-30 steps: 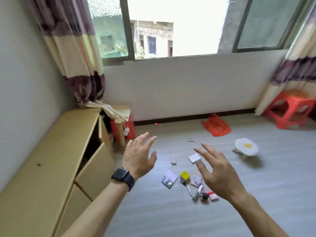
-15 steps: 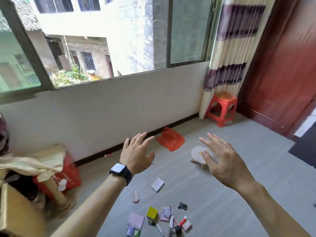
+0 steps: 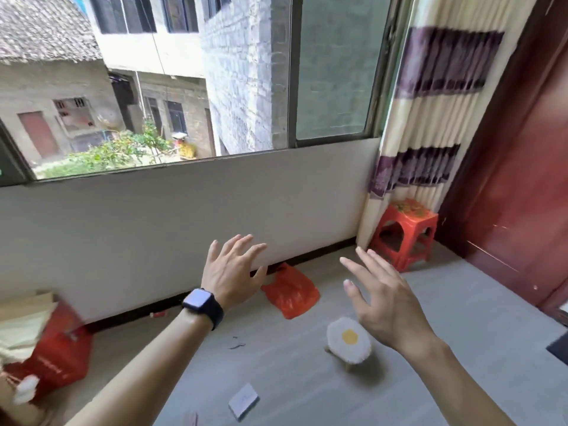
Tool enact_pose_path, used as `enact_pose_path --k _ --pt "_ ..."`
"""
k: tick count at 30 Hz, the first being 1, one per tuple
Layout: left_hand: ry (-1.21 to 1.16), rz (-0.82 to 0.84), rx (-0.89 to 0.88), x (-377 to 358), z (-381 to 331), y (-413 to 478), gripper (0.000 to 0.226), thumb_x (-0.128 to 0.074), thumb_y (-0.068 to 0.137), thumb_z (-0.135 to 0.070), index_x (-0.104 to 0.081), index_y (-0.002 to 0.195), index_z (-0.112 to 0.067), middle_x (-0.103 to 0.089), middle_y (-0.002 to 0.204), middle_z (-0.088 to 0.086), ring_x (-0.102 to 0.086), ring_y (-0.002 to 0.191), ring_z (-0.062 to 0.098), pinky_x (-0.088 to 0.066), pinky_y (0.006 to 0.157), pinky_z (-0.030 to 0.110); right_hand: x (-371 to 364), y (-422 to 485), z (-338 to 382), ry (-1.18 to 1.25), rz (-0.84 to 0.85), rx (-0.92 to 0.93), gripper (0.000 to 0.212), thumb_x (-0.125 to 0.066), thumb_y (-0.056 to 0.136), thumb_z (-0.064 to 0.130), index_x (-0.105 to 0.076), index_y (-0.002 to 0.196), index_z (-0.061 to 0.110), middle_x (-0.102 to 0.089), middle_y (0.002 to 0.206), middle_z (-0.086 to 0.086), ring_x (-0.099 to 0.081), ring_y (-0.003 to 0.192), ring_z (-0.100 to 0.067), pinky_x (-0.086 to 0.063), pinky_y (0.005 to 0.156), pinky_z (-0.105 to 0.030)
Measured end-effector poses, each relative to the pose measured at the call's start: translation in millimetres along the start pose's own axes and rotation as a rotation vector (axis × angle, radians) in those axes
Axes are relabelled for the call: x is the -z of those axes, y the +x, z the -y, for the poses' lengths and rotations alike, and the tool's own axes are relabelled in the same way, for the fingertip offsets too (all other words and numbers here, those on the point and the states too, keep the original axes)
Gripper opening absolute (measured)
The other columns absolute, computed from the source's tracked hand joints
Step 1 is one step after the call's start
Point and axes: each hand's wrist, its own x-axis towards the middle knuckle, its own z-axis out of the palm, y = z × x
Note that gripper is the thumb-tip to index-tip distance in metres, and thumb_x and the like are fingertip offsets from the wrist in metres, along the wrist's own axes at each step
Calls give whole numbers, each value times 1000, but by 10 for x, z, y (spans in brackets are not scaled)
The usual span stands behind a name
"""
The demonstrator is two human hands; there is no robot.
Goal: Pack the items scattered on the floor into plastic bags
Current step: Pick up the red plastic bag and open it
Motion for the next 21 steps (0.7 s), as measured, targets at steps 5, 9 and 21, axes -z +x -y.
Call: enact_pose_path --k 5,9,21 --pt "-21 34 164 -536 -84 190 49 -53 88 -50 -47 137 -44 -47 145 -9 -36 140 16 -22 116 47 -439 564 -517 72 124 -3 52 -34 94 51 -46 144 42 -30 160 10 -16 149 -5 -19 119 -30" --pt "-35 209 266 -1147 -34 257 55 -45 82 -50 -48 137 -43 -49 143 -9 -42 134 16 -26 110 42 -969 848 -869 111 310 -31 47 -39 99 47 -42 146 44 -28 161 11 -17 149 -7 -20 121 -31" --pt "-201 651 483 -3048 414 1193 49 -45 92 -43 -42 142 -39 -47 145 -8 -45 130 20 -34 105 39 -2575 2379 -1630 4 756 -55 48 -41 100 47 -38 148 42 -29 161 5 -21 150 -15 -22 121 -36"
